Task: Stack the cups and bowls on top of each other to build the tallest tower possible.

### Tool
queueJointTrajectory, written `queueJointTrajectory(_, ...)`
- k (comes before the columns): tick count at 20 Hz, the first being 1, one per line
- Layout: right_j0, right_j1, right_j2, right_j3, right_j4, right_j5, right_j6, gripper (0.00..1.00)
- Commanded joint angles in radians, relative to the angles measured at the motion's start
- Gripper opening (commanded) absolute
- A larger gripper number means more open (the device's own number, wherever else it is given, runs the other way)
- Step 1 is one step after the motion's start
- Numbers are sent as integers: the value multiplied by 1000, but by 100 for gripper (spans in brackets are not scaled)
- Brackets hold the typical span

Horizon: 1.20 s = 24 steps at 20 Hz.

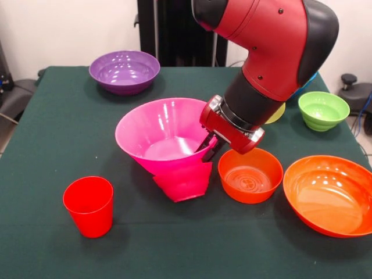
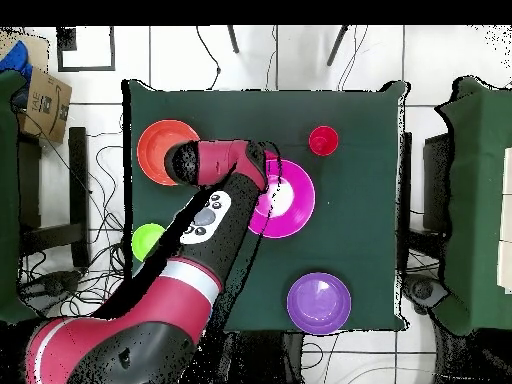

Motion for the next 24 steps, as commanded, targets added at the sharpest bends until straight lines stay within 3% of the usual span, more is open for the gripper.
queueJointTrajectory(1,18,-2,63,-51,34,110,182,0)
queueJointTrajectory(10,15,16,58,-86,55,124,189,0)
queueJointTrajectory(24,7,-46,77,-55,68,178,133,0)
